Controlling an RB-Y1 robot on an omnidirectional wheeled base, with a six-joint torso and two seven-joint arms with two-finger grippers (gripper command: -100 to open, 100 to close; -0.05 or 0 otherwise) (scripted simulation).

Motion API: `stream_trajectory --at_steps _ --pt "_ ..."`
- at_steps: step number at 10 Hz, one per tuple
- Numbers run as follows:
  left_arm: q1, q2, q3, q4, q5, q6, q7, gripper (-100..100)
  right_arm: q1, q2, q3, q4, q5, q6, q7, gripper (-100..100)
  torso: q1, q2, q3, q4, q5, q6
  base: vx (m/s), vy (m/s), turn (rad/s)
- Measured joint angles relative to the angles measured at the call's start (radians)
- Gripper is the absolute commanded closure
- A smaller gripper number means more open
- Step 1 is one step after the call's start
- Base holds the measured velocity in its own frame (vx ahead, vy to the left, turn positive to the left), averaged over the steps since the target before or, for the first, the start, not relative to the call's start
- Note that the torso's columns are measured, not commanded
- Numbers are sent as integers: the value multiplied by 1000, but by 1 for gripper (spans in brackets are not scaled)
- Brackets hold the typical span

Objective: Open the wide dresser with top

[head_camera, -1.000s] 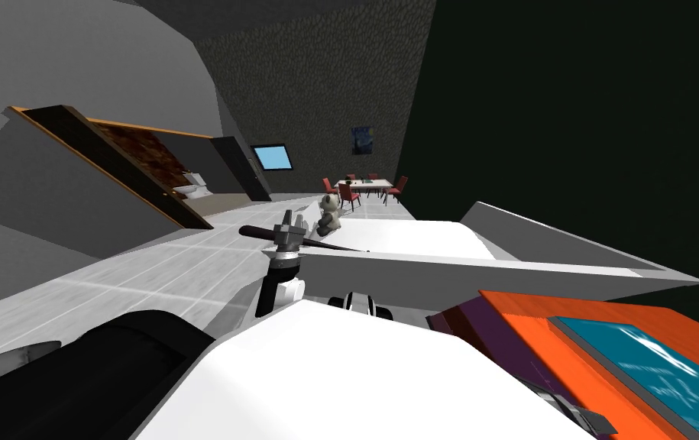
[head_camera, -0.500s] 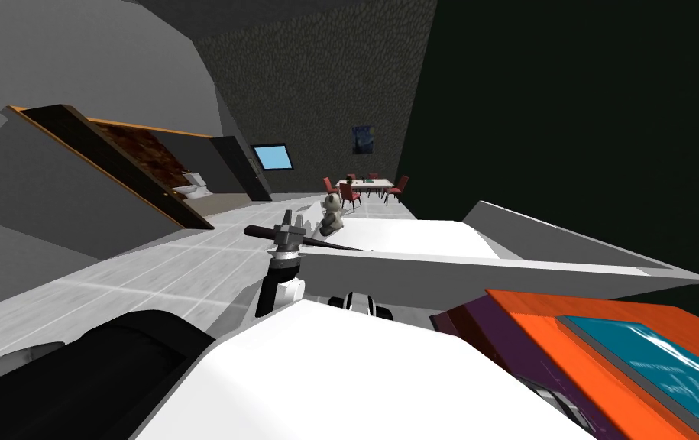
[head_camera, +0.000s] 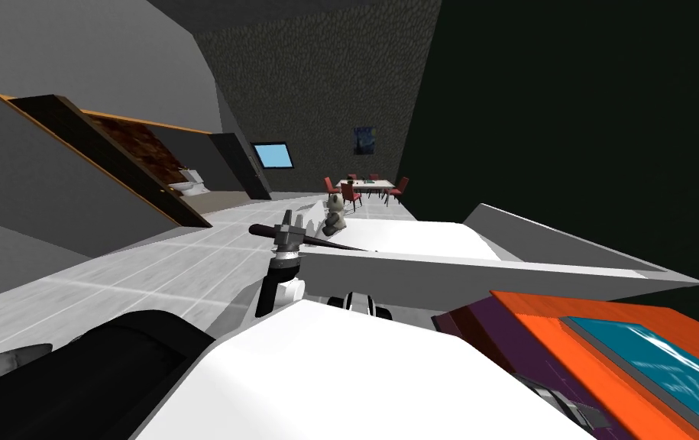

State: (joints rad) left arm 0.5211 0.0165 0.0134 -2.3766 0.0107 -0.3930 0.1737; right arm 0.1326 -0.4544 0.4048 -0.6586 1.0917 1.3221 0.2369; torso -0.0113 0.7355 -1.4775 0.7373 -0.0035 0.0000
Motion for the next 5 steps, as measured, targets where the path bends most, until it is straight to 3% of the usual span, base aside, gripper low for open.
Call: stream_trajectory --at_steps 2,5 --pt "0 0 0 0 0 0 0 0 0 4 2 7 3 4 -7 -100 10 4 2 1 3 0 20 -185 5" --pt "0 0 0 0 0 0 0 0 1 3 1 12 2 0 -12 -100 13 4 2 1 5 0 -1 -96 8"
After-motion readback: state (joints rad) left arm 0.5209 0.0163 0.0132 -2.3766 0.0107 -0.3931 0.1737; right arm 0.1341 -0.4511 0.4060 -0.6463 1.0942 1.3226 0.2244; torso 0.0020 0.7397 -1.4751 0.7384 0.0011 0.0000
